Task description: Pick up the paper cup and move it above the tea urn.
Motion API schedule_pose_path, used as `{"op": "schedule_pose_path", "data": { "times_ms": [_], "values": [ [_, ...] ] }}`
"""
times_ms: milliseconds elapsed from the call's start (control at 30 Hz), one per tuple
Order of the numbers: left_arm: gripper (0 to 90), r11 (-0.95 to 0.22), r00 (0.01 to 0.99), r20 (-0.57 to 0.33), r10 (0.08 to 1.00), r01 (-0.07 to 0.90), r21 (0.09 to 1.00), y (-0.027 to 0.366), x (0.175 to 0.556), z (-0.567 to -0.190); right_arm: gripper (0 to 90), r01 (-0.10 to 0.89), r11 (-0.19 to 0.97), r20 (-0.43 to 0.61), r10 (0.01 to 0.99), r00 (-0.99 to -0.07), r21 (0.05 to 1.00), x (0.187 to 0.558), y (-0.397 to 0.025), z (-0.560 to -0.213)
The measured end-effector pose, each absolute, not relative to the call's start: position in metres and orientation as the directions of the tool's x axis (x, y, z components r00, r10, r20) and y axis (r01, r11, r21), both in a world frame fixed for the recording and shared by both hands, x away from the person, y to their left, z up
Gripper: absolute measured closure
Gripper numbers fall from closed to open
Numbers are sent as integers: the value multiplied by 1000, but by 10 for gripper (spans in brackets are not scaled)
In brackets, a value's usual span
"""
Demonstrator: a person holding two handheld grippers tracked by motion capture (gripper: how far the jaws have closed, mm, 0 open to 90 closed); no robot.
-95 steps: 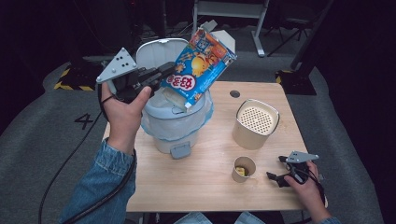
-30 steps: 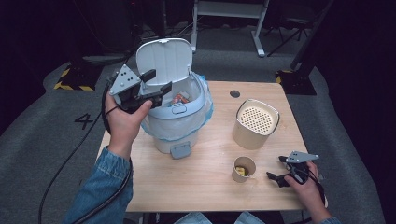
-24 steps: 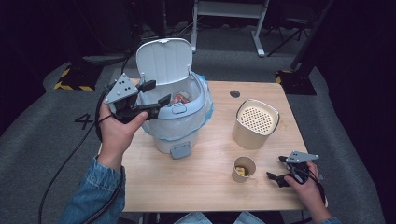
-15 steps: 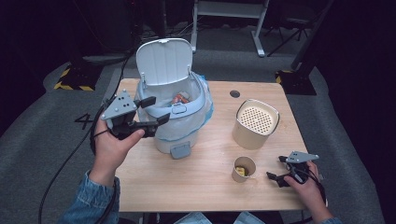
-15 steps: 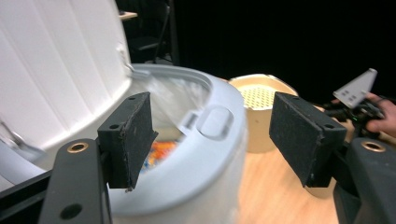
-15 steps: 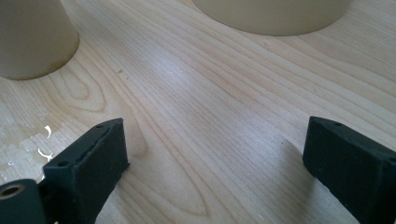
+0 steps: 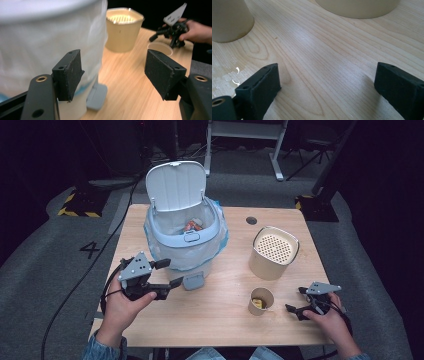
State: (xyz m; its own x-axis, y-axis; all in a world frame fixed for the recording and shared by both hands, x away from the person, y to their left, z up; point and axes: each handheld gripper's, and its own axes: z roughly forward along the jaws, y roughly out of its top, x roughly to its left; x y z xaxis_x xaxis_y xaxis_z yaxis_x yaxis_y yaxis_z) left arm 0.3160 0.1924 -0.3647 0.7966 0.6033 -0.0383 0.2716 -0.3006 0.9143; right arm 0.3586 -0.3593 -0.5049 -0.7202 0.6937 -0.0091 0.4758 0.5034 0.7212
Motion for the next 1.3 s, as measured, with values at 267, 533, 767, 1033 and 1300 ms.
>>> {"op": "schedule_pose_path", "data": {
  "times_ms": [267,533,767,1033,1300],
  "values": [
    [268,-320,783,-91,616,353,879,194,320,-408,168,470,507,-5,683,-730,722,357,-360,-503],
    [231,-360,774,-109,624,408,839,191,326,-437,221,477,507,11,677,-736,717,352,-360,-497],
    [191,-396,745,-135,653,489,777,190,334,-462,242,483,500,54,653,-756,718,344,-352,-486],
    [185,-423,705,-130,698,552,719,195,342,-482,196,452,468,64,637,-768,759,339,-342,-479],
    [171,-460,680,-110,725,597,657,195,346,-494,185,420,466,52,620,-783,779,332,-329,-471]
  ]
}}
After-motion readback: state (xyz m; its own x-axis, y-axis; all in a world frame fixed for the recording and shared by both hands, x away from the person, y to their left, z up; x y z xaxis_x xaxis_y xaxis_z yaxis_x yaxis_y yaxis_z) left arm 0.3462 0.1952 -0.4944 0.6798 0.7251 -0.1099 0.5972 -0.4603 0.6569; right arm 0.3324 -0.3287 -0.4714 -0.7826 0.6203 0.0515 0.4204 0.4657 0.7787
